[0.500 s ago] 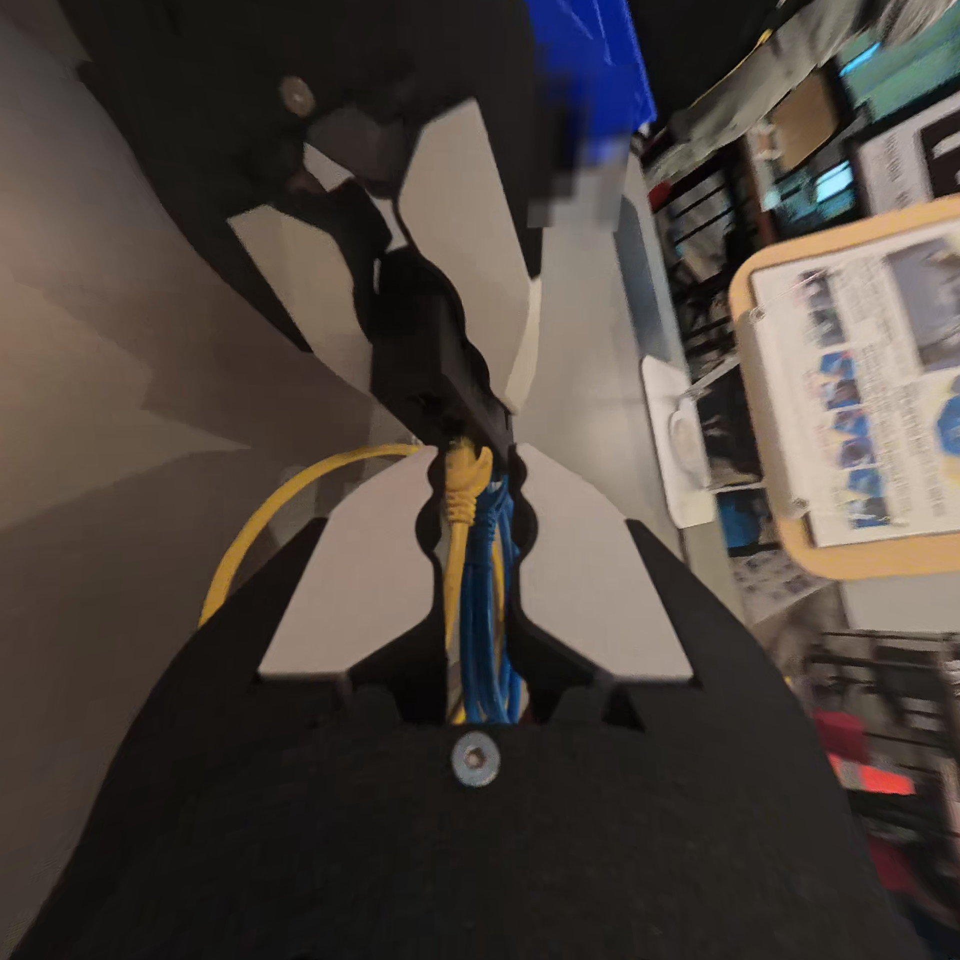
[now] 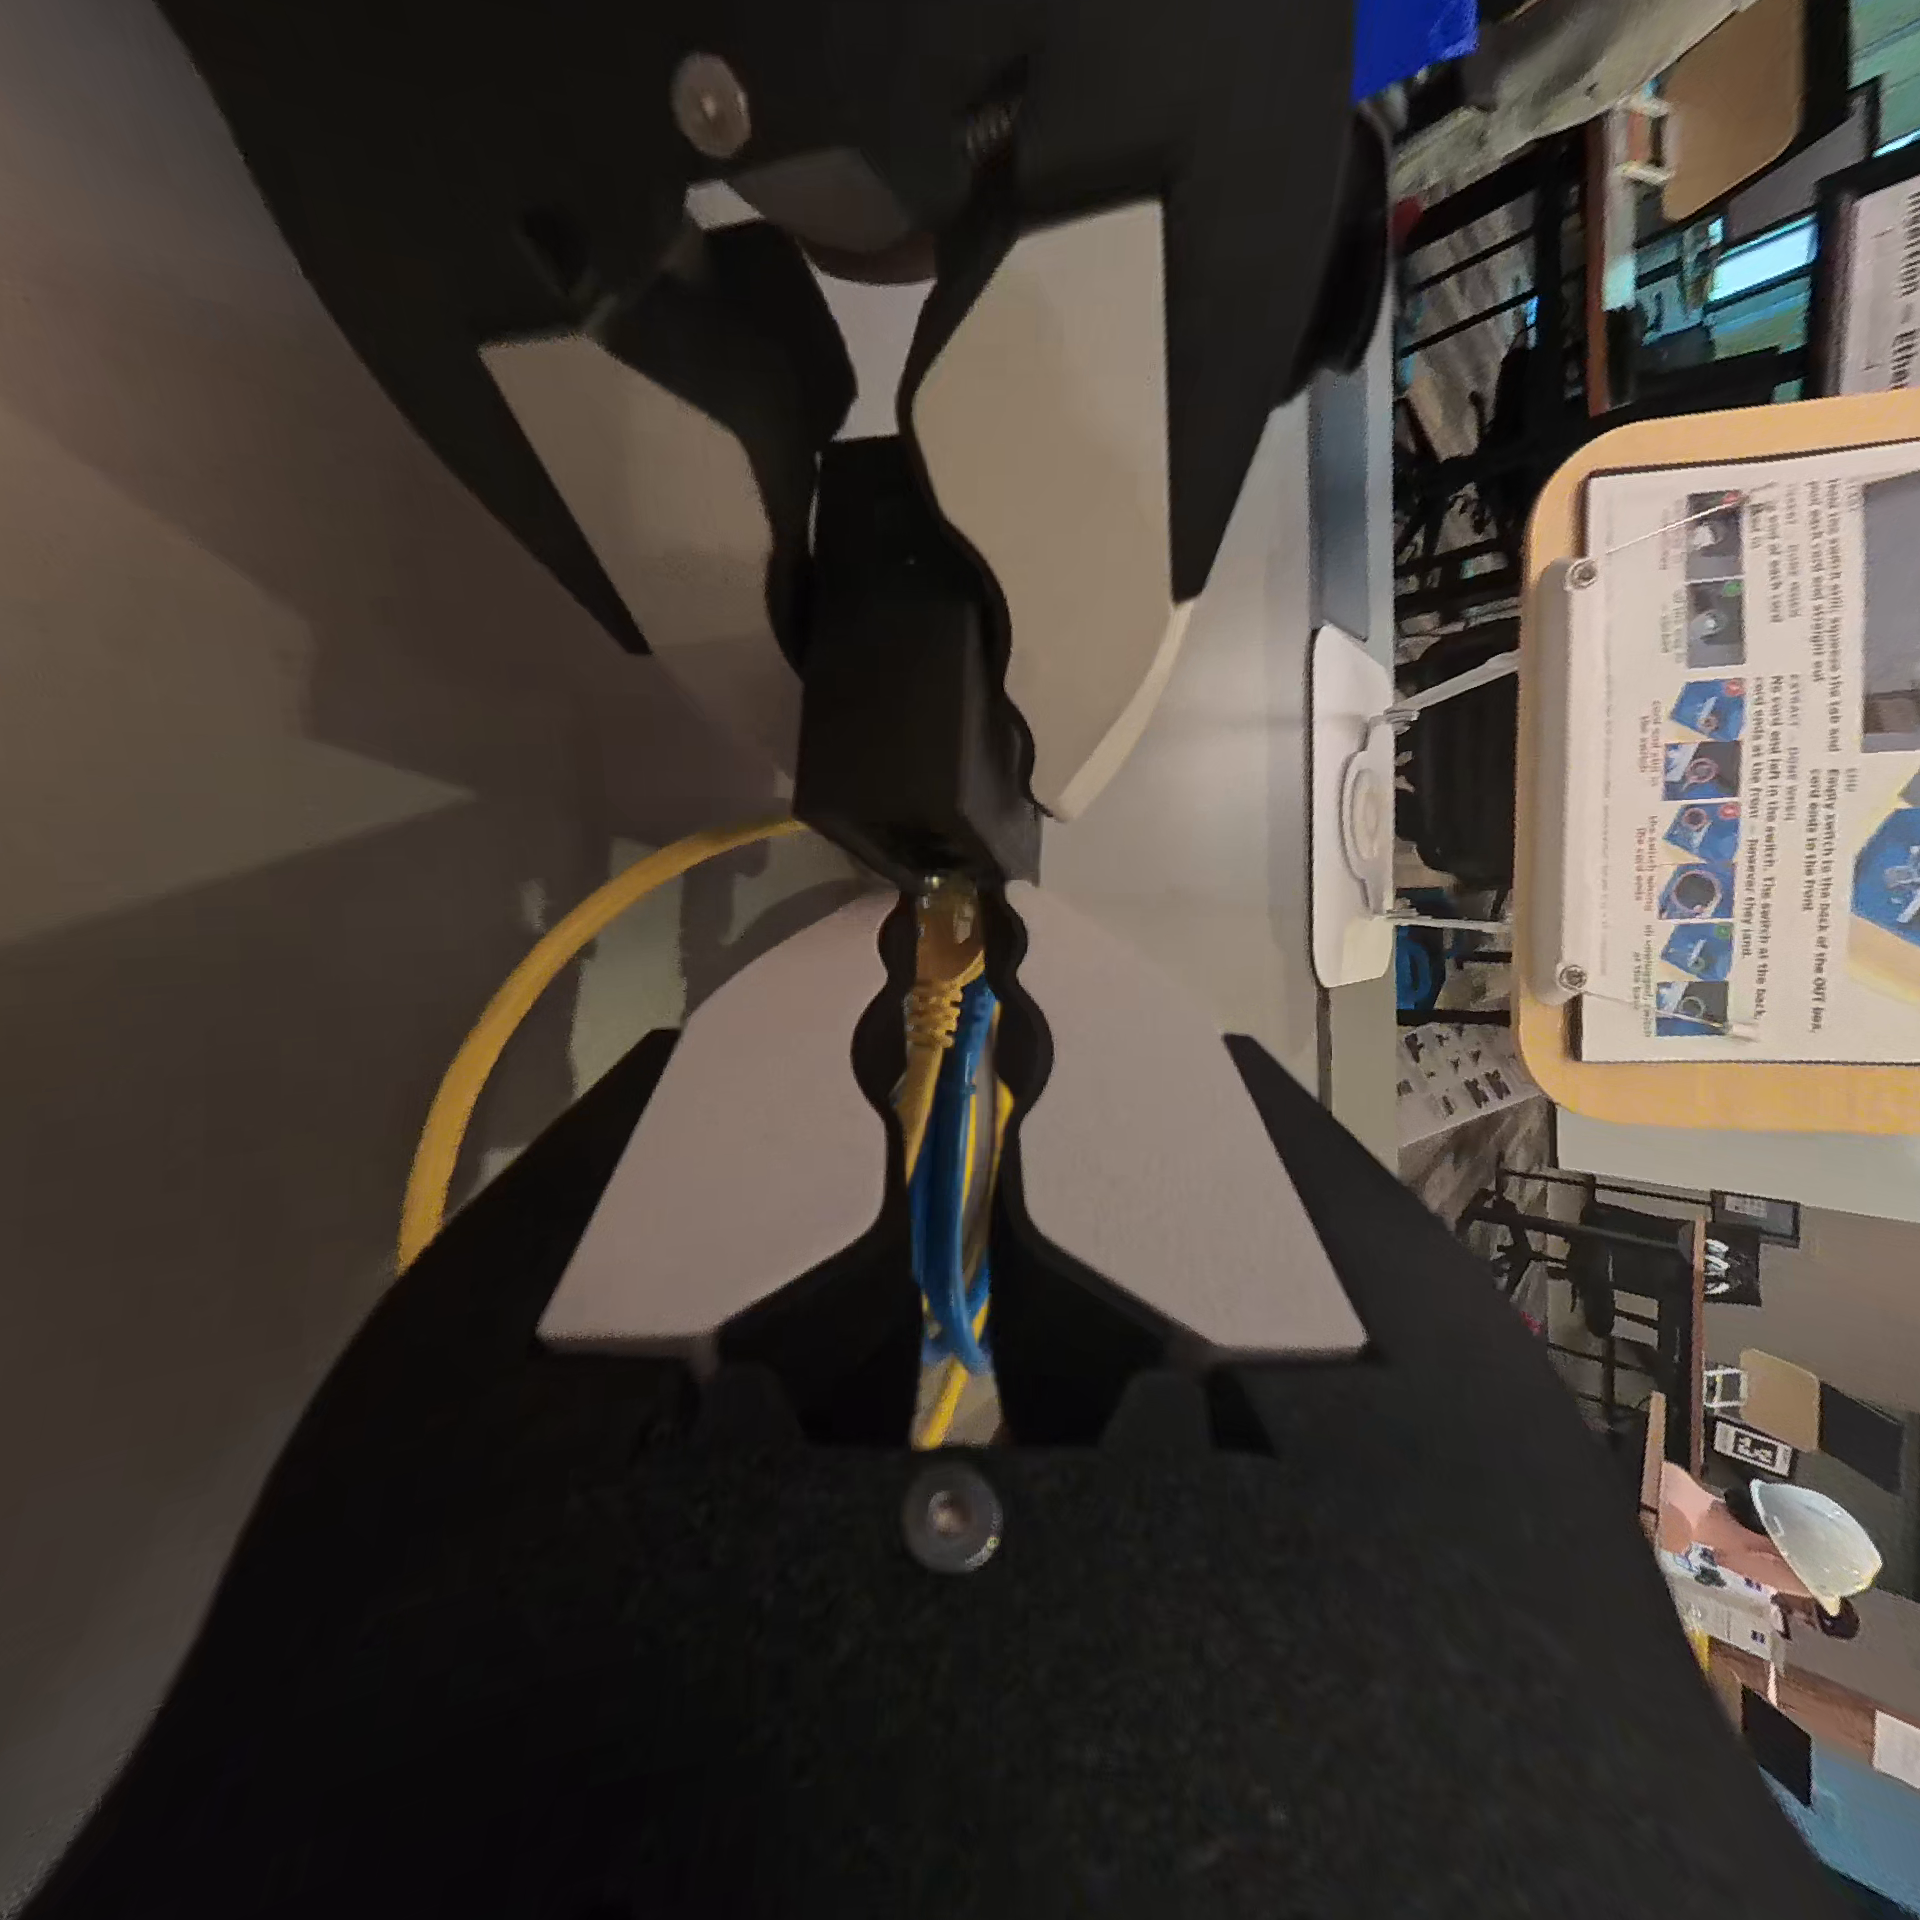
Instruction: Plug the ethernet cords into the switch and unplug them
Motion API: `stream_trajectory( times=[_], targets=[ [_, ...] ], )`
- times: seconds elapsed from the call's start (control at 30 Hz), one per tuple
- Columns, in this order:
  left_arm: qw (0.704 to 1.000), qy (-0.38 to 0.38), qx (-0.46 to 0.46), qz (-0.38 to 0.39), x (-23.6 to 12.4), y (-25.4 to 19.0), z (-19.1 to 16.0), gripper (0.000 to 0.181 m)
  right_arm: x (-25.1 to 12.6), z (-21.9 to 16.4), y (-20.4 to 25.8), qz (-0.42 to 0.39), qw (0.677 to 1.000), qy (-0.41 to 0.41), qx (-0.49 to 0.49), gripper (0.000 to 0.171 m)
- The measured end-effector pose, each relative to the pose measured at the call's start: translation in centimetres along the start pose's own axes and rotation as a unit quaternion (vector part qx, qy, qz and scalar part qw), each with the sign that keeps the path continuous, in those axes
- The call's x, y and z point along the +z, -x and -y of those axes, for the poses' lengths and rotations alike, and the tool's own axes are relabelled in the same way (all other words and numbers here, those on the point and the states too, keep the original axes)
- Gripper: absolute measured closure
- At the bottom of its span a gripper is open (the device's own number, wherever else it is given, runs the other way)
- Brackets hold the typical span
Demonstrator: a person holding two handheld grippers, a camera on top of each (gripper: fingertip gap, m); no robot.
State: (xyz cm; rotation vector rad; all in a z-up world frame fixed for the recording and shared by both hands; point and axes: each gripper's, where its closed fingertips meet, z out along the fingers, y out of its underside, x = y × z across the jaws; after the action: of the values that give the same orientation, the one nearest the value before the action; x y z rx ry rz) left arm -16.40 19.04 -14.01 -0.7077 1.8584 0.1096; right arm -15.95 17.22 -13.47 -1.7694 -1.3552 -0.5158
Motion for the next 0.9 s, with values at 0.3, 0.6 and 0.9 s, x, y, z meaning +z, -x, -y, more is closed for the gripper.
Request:
stream_trajectory(
  times=[0.3,0.6,0.9],
  targets=[
    [0.999,0.017,0.002,0.029,0.5,0.7,0.0,0.152,0.1,-0.3,-0.5,-0.013,1.0,0.002,0.006,0.16],
    [0.999,-0.006,0.004,0.031,0.2,1.0,0.5,0.152,-0.6,-0.1,-0.7,0.003,0.999,-0.022,0.03,0.159],
    [0.991,-0.02,0.089,0.098,-0.4,1.3,1.1,0.151,-2.0,-0.2,-0.5,0.167,0.927,-0.125,0.311,0.147]
  ],
)
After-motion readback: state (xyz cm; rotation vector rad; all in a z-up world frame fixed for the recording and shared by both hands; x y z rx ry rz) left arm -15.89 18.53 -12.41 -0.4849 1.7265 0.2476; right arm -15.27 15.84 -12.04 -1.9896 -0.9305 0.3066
